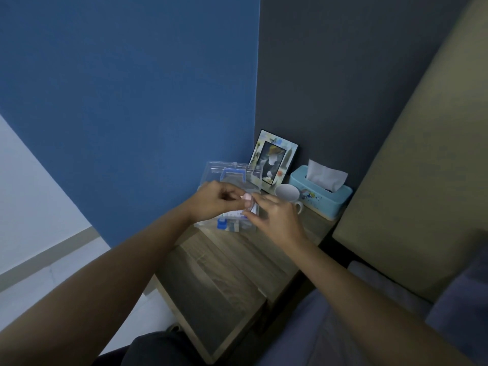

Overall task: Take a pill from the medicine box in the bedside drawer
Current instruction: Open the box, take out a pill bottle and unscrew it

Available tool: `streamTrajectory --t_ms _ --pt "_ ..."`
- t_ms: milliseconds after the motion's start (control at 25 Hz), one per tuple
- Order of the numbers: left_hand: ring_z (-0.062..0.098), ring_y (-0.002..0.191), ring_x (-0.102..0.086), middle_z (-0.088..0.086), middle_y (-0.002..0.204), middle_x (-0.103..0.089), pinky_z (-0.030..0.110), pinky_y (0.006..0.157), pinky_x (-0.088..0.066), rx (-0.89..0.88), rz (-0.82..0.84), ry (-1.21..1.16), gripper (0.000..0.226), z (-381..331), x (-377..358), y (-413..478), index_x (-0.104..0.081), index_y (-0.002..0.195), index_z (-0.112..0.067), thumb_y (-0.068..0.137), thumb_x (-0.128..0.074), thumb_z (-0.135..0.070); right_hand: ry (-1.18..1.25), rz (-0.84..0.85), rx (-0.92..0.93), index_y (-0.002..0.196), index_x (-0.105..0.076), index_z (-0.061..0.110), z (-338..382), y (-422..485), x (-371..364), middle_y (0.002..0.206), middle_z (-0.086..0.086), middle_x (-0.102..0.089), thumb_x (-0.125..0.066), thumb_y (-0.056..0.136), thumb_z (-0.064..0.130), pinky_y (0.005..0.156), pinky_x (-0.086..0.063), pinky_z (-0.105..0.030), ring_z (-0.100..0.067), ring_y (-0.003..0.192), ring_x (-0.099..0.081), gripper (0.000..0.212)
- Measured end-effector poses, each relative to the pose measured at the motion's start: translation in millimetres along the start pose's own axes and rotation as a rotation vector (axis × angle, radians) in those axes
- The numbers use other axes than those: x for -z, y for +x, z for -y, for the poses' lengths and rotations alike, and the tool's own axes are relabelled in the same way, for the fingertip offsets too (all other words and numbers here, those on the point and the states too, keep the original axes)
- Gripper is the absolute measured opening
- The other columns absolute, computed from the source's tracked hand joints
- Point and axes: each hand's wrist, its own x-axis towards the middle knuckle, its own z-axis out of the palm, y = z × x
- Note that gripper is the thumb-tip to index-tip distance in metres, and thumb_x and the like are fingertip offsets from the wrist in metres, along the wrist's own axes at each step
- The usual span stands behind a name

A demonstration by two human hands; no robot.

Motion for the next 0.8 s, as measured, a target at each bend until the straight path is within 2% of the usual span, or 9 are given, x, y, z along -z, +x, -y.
streamTrajectory --t_ms 40,200,320,400,480,600,680,800 --pt "0.012 0.091 -0.069 -0.001 0.092 -0.076 0.034 0.089 -0.052 0.007 -0.001 -0.021 0.032 0 0 0 -0.074 0.096 -0.021 0.076 -0.069 -0.047 0.005 -0.005 -0.001 0.120 -0.063 0.008 0 -1 0 0.107 -0.012 -0.071 -0.069 0.082 0.028 0.076 -0.055 -0.037 -0.025 0.092 -0.068 0.043" --pt "0.009 0.067 -0.064 0.001 0.069 -0.070 0.032 0.072 -0.051 0.025 -0.038 0.048 0.042 0 -6 2 -0.072 0.074 -0.013 0.081 -0.060 -0.053 0.009 -0.038 -0.032 0.119 -0.063 0.008 -1 -6 -4 0.102 -0.014 -0.072 -0.070 0.081 0.027 0.075 -0.056 -0.040 -0.026 0.088 -0.068 0.043" --pt "0.013 0.063 -0.063 0.012 0.068 -0.071 0.029 0.070 -0.052 0.096 -0.114 0.038 0.053 2 -17 5 -0.069 0.067 -0.004 0.083 -0.058 -0.053 0.041 -0.082 -0.093 0.115 -0.064 0.010 -6 -16 -10 0.097 -0.012 -0.073 -0.071 0.080 0.026 0.073 -0.058 -0.035 -0.022 0.084 -0.069 0.040" --pt "0.012 0.066 -0.063 0.012 0.074 -0.071 0.025 0.070 -0.050 0.155 -0.152 -0.084 0.049 7 -27 5 -0.069 0.071 -0.004 0.084 -0.058 -0.050 0.150 -0.126 -0.193 0.111 -0.065 0.012 -15 -27 -19 0.098 -0.006 -0.074 -0.074 0.077 0.026 0.075 -0.058 -0.027 -0.014 0.085 -0.070 0.039" --pt "0.006 0.067 -0.062 0.007 0.075 -0.068 0.018 0.068 -0.049 0.209 -0.158 -0.290 0.033 13 -41 4 -0.068 0.073 -0.010 0.087 -0.060 -0.039 0.361 -0.134 -0.405 0.107 -0.065 0.018 -25 -40 -30 0.097 0.006 -0.071 -0.078 0.072 0.026 0.075 -0.054 -0.015 -0.001 0.085 -0.067 0.038" --pt "0.009 0.074 -0.062 0.004 0.079 -0.065 0.023 0.079 -0.050 0.259 -0.115 -0.520 0.008 34 -68 2 -0.064 0.080 -0.016 0.087 -0.061 -0.014 0.576 -0.145 -0.686 0.087 -0.062 0.030 -45 -62 -54 0.087 0.014 -0.069 -0.083 0.065 0.015 0.068 -0.050 -0.009 0.005 0.079 -0.065 0.034" --pt "0.012 0.081 -0.063 0.003 0.084 -0.066 0.028 0.085 -0.051 0.280 -0.074 -0.511 0.009 58 -88 0 -0.064 0.086 -0.015 0.083 -0.064 -0.006 0.596 -0.143 -0.769 0.082 -0.061 0.030 -60 -76 -71 0.085 0.014 -0.069 -0.082 0.065 0.010 0.068 -0.050 -0.008 0.003 0.078 -0.066 0.033" --pt "0.017 0.086 -0.064 0.003 0.090 -0.066 0.031 0.081 -0.052 0.326 -0.027 -0.358 0.021 89 -116 -1 -0.061 0.091 -0.011 0.074 -0.072 -0.007 0.550 -0.078 -0.850 0.092 -0.067 0.022 -80 -91 -90 0.089 0.004 -0.072 -0.081 0.067 0.012 0.073 -0.050 -0.015 -0.010 0.086 -0.069 0.030"
